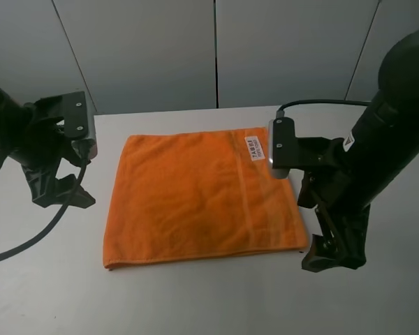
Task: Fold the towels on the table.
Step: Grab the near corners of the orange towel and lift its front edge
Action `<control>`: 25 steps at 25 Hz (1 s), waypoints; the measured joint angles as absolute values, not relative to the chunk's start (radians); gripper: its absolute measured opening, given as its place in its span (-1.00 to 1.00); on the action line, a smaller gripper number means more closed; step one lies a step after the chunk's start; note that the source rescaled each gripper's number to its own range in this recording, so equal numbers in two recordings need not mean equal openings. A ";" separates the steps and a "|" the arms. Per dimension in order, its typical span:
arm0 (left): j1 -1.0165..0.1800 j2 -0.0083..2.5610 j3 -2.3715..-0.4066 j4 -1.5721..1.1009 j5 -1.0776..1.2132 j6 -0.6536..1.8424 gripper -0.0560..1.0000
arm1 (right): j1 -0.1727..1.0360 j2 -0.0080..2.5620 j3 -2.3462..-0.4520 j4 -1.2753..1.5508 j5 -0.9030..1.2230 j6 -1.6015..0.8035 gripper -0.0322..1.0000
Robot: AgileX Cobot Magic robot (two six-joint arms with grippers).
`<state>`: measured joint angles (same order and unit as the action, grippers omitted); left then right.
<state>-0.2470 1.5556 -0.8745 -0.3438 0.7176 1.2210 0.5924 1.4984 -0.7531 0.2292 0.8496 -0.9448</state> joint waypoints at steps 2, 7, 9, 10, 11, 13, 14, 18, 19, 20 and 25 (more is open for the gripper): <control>-0.301 1.558 -0.875 -0.320 0.718 1.225 1.00 | 0.637 1.538 -0.753 0.221 0.833 -0.947 1.00; -0.406 1.558 -0.855 -0.253 0.711 1.217 1.00 | 0.677 1.605 -0.755 0.216 0.774 -0.951 1.00; -0.420 1.558 -0.802 -0.240 0.657 1.212 1.00 | 0.677 1.627 -0.755 0.216 0.754 -0.951 1.00; -0.420 1.558 -0.773 -0.239 0.614 1.209 1.00 | 0.677 1.636 -0.755 0.216 0.739 -0.951 1.00; -0.420 1.558 -0.739 -0.239 0.573 1.207 1.00 | 0.677 1.645 -0.755 0.209 0.727 -0.951 1.00; -0.420 1.558 -0.686 -0.257 0.511 1.207 1.00 | 0.677 1.664 -0.755 0.184 0.695 -0.952 1.00; -0.420 1.558 -0.673 -0.261 0.488 1.207 1.00 | 0.677 1.672 -0.755 0.167 0.677 -0.954 1.00; -0.434 1.558 -0.661 -0.296 0.445 1.207 1.00 | 0.677 1.717 -0.755 0.111 0.628 -0.954 1.00; -0.444 1.558 -0.661 -0.305 0.441 1.207 1.00 | 0.677 1.728 -0.755 0.100 0.623 -0.954 1.00; -0.460 1.558 -0.661 -0.309 0.437 1.202 1.00 | 0.677 1.740 -0.755 0.087 0.620 -0.954 1.00; -0.541 1.558 -0.661 -0.236 0.420 1.063 1.00 | 0.677 1.770 -0.755 0.005 0.613 -0.943 1.00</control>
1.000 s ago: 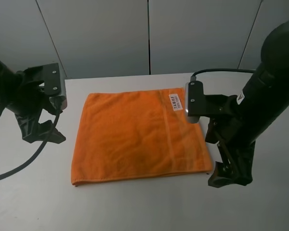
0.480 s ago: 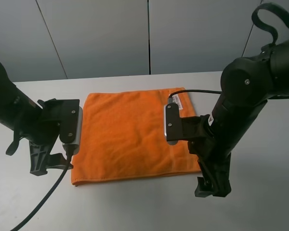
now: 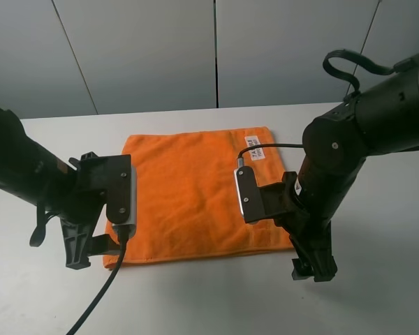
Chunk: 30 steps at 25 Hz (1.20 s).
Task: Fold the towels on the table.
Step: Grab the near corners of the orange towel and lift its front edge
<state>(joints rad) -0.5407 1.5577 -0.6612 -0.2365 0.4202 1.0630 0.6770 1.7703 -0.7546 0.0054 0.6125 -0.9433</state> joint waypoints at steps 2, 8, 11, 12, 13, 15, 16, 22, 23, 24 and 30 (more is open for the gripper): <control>-0.551 1.558 -0.661 -0.187 0.419 0.974 1.00 | 0.677 1.773 -0.755 0.000 0.599 -0.935 1.00; -0.555 1.558 -0.661 -0.170 0.459 0.905 1.00 | 0.677 1.773 -0.755 -0.010 0.540 -0.929 1.00; -0.572 1.576 -0.661 -0.153 0.491 0.936 1.00 | 0.677 1.773 -0.755 -0.010 0.529 -0.931 1.00; -0.581 1.585 -0.661 -0.147 0.492 0.941 1.00 | 0.677 1.773 -0.755 -0.010 0.528 -0.931 1.00; -0.593 1.598 -0.661 -0.144 0.490 0.941 0.99 | 0.677 1.773 -0.755 -0.010 0.528 -0.931 1.00; -0.608 1.627 -0.661 -0.142 0.483 0.941 0.98 | 0.677 1.773 -0.755 -0.014 0.528 -0.933 1.00; -0.612 1.645 -0.661 -0.142 0.483 0.941 0.98 | 0.677 1.773 -0.755 -0.018 0.528 -0.936 1.00; -0.614 1.707 -0.661 -0.140 0.480 0.941 0.98 | 0.677 1.785 -0.755 -0.024 0.531 -0.936 1.00; -0.614 1.707 -0.661 -0.140 0.480 0.941 0.98 | 0.677 1.794 -0.755 -0.024 0.531 -0.936 1.00; -0.614 1.707 -0.661 -0.140 0.483 0.943 0.98 | 0.677 1.805 -0.755 -0.022 0.531 -0.936 1.00; -0.614 1.718 -0.661 -0.140 0.492 0.943 0.97 | 0.677 1.834 -0.755 -0.015 0.514 -0.941 1.00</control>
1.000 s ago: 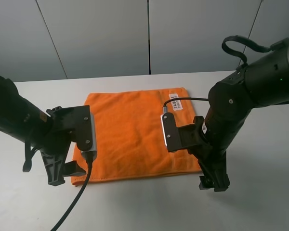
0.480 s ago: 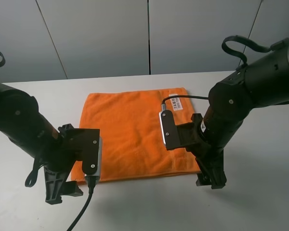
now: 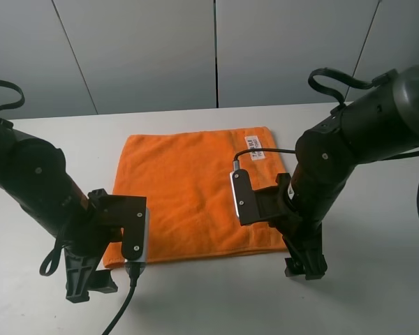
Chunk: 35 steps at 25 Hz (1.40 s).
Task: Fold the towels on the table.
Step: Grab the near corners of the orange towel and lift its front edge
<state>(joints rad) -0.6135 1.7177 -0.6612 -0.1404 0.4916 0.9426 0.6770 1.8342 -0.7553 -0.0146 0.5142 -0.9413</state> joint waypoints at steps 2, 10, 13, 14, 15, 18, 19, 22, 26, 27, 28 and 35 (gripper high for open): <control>-0.614 1.731 -0.661 -0.140 0.492 0.943 0.98 | 0.677 1.838 -0.755 -0.015 0.512 -0.944 1.00; -0.614 1.775 -0.661 -0.133 0.466 0.943 0.97 | 0.677 1.840 -0.755 -0.015 0.511 -0.944 1.00; -0.614 1.793 -0.661 -0.129 0.459 0.943 0.94 | 0.677 1.849 -0.755 -0.015 0.507 -0.944 1.00; -0.614 1.796 -0.661 -0.130 0.455 0.943 0.91 | 0.677 1.857 -0.757 -0.015 0.505 -0.944 1.00; -0.614 1.796 -0.661 -0.130 0.447 0.943 0.85 | 0.677 1.863 -0.760 -0.013 0.507 -0.944 1.00; -0.614 1.798 -0.661 -0.127 0.438 0.941 0.57 | 0.677 1.881 -0.769 -0.011 0.519 -0.946 1.00; -0.614 1.798 -0.661 -0.132 0.438 0.941 0.49 | 0.677 1.886 -0.771 -0.009 0.523 -0.946 1.00; -0.614 1.798 -0.661 -0.153 0.436 0.941 0.38 | 0.677 1.895 -0.776 -0.007 0.530 -0.950 1.00; -0.614 1.798 -0.661 -0.163 0.436 0.938 0.38 | 0.677 1.895 -0.776 -0.007 0.531 -0.950 1.00; -0.614 1.799 -0.661 -0.163 0.436 0.938 0.38 | 0.677 1.895 -0.776 0.000 0.531 -0.950 1.00; -0.614 1.799 -0.661 -0.163 0.436 0.938 0.38 | 0.677 1.895 -0.776 0.000 0.531 -0.950 1.00; -0.614 1.800 -0.661 -0.163 0.415 0.938 -0.11 | 0.677 1.895 -0.776 0.007 0.524 -0.952 0.71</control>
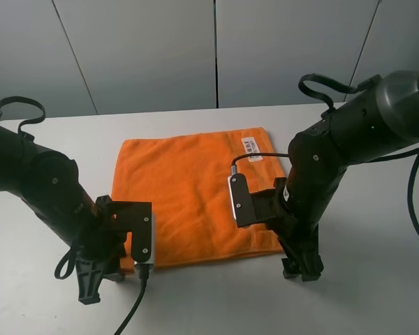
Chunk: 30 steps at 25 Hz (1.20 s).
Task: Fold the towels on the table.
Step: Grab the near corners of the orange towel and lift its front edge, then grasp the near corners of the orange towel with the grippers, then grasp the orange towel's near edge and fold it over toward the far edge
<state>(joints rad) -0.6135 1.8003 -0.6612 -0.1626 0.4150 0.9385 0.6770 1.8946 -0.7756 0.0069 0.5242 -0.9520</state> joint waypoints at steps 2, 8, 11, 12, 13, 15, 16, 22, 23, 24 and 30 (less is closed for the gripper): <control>-0.614 1.802 -0.661 -0.163 0.411 0.938 -0.44 | 0.677 1.896 -0.776 0.011 0.508 -0.938 0.17; -0.614 1.802 -0.661 -0.163 0.411 0.941 -0.88 | 0.677 1.898 -0.777 0.000 0.458 -0.915 -0.93; -0.614 1.802 -0.661 -0.163 0.411 0.941 -0.88 | 0.677 1.898 -0.777 0.000 0.458 -0.909 -0.93; -0.614 1.802 -0.661 -0.163 0.414 0.941 -0.88 | 0.677 1.896 -0.777 0.000 0.460 -0.907 -0.93; -0.614 1.802 -0.661 -0.161 0.418 0.943 -0.88 | 0.677 1.893 -0.777 0.000 0.466 -0.907 -0.93; -0.614 1.793 -0.661 -0.143 0.427 0.943 -0.88 | 0.677 1.885 -0.781 -0.006 0.472 -0.902 -0.93; -0.614 1.780 -0.661 -0.129 0.435 0.943 -0.88 | 0.677 1.880 -0.783 -0.009 0.479 -0.902 -0.93; -0.614 1.663 -0.661 -0.053 0.480 0.922 -0.88 | 0.677 1.814 -0.815 -0.032 0.593 -0.902 -0.93; -0.614 1.642 -0.661 -0.034 0.482 0.910 -0.88 | 0.677 1.803 -0.826 -0.044 0.611 -0.900 -0.93; -0.614 1.621 -0.661 -0.017 0.488 0.893 -0.88 | 0.677 1.793 -0.835 -0.057 0.629 -0.898 -0.93; -0.614 1.518 -0.661 0.128 0.507 0.784 -0.88 | 0.677 1.775 -0.898 -0.158 0.688 -0.806 -0.93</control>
<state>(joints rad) -0.6135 1.5181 -0.6612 0.1283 0.5074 0.7842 0.6770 1.7747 -0.8980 -0.1579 0.6880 -0.8060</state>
